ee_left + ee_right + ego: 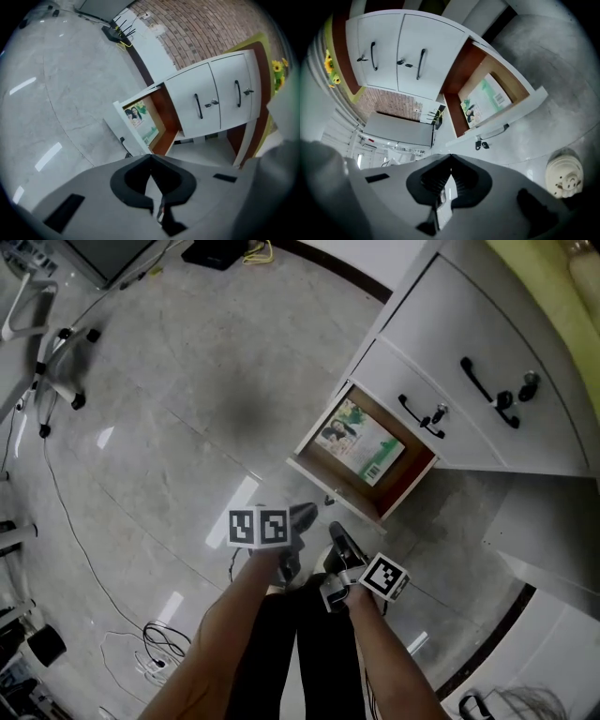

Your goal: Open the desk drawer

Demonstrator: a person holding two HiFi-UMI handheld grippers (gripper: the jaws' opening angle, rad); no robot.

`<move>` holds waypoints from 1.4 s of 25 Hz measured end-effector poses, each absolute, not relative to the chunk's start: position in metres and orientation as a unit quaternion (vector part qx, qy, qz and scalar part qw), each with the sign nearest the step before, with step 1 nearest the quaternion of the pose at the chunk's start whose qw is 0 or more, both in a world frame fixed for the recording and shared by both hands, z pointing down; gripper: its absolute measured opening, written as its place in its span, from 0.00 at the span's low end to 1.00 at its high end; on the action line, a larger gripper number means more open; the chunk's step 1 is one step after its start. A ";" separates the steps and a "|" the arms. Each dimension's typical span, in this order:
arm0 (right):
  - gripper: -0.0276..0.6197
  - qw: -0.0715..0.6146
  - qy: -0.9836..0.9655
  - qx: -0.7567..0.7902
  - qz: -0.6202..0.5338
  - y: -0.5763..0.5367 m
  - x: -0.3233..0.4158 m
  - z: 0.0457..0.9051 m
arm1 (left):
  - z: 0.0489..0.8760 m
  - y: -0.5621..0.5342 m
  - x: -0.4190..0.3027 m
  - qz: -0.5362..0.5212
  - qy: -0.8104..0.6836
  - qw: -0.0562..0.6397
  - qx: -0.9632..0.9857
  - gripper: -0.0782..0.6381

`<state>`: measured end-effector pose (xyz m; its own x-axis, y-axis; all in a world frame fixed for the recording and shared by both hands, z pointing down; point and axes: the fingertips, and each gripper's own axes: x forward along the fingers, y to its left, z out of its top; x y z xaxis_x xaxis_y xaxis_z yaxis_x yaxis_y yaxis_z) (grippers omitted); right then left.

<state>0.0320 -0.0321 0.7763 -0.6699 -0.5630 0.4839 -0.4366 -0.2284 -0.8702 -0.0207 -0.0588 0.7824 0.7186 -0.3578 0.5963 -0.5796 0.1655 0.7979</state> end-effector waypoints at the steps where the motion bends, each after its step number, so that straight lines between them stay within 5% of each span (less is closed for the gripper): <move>1: 0.06 0.045 0.624 -0.407 -0.665 -0.035 0.034 0.766 | 0.773 -0.061 -0.022 0.086 -0.366 0.666 0.645 0.12; 16: 0.06 0.084 0.623 -0.418 -0.656 -0.065 0.039 0.649 | 0.646 -0.082 0.000 0.092 -0.355 0.630 0.685 0.12; 35: 0.06 0.091 0.603 -0.457 -0.647 -0.053 0.087 0.612 | 0.610 -0.068 0.029 0.093 -0.334 0.634 0.691 0.12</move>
<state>0.0869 -0.0535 0.6121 -0.5653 -0.6691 0.4825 -0.4342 -0.2560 -0.8637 0.0285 -0.0676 0.6103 0.7590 -0.3441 0.5528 -0.5807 0.0263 0.8137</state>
